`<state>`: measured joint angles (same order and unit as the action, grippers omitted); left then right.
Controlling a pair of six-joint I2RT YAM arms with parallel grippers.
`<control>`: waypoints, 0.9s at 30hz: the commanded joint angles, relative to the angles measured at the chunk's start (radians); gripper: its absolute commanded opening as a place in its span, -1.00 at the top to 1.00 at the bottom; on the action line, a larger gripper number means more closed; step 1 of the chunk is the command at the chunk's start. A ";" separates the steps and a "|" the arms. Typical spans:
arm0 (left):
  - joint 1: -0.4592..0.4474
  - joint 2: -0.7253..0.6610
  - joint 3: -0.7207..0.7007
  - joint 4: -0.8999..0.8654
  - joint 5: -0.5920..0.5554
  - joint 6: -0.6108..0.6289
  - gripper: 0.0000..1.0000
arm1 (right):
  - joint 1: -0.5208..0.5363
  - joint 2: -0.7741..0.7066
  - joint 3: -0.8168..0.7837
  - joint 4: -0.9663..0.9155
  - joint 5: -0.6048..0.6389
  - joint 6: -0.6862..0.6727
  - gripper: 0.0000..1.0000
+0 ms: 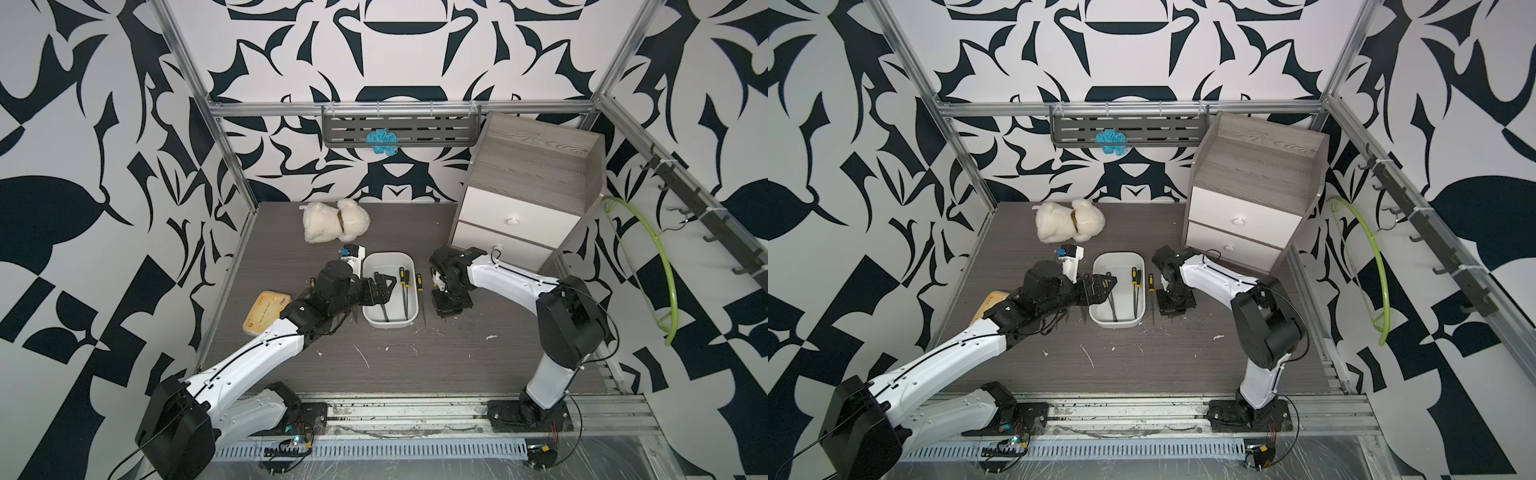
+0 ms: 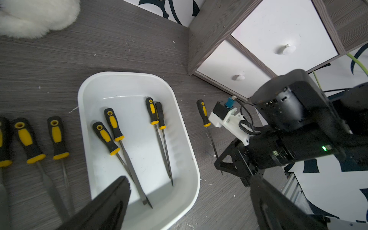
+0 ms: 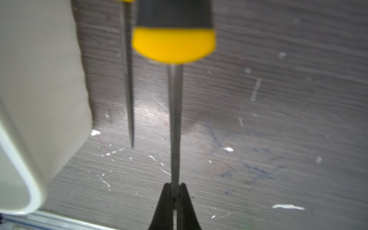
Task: Take the file tool out of the storage box
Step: Place the file tool at the center of the board.
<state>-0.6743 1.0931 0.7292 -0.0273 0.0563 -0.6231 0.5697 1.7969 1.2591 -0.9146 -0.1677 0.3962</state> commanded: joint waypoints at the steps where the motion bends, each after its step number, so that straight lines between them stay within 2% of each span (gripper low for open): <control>1: 0.002 -0.020 0.025 -0.014 0.024 0.000 -0.99 | -0.008 0.060 0.077 -0.066 -0.088 -0.027 1.00; 12: 0.001 -0.038 0.027 -0.026 0.043 -0.007 -0.99 | -0.011 0.195 0.171 -0.140 -0.027 -0.013 1.00; 20: 0.002 -0.052 0.027 -0.033 0.048 -0.012 -0.99 | -0.035 0.207 0.164 -0.132 -0.029 -0.002 1.00; 24: 0.002 -0.052 0.027 -0.036 0.051 -0.013 -0.99 | -0.036 0.216 0.164 -0.120 -0.036 0.000 0.95; 27: 0.001 -0.052 0.028 -0.037 0.048 -0.013 -0.99 | -0.037 0.212 0.157 -0.118 -0.036 -0.001 0.80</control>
<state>-0.6743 1.0595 0.7292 -0.0433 0.0944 -0.6365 0.5327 2.0209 1.4002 -1.0122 -0.2062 0.3908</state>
